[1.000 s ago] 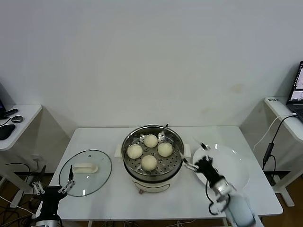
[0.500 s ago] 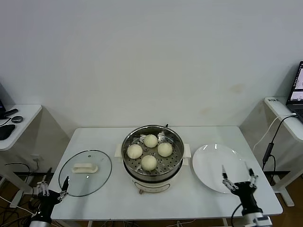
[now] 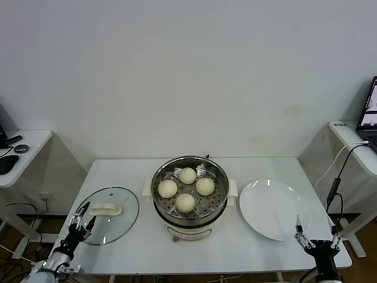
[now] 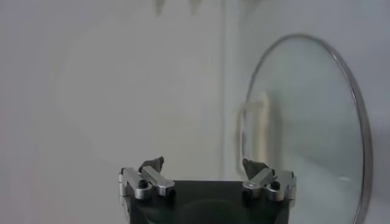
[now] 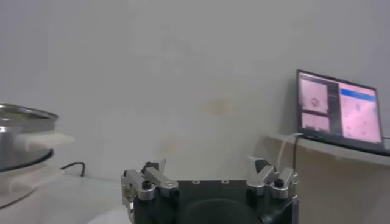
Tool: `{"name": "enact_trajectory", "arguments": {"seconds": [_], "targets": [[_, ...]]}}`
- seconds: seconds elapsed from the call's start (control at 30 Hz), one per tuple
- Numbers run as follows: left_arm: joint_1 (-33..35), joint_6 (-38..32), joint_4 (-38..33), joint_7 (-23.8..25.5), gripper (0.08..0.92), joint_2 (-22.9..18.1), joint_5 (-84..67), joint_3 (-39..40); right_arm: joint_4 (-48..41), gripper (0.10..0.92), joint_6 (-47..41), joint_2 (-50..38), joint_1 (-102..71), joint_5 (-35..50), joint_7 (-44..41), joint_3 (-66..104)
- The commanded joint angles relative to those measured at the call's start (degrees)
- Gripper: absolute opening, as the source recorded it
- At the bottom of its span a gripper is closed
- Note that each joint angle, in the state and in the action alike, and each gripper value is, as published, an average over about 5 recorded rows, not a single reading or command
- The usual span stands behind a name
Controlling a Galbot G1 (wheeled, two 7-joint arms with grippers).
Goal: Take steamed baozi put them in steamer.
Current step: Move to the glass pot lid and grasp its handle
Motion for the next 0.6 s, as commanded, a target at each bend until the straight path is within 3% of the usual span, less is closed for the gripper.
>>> {"name": "enact_trajectory", "arguments": {"seconds": [0.03, 0.6], "targets": [[-9.92, -0.47, 9.68, -0.05, 0.823, 1.76, 6.1, 4.32, 0.46, 0.823, -0.08, 1.11, -1.15, 0.64, 0.2, 1.41], [-13.9, 0.35, 11.44, 0.78, 0.823, 0.75, 5.96, 5.41, -0.58, 0.823, 0.52, 1.17, -1.13, -0.48, -0.02, 0.53]]}}
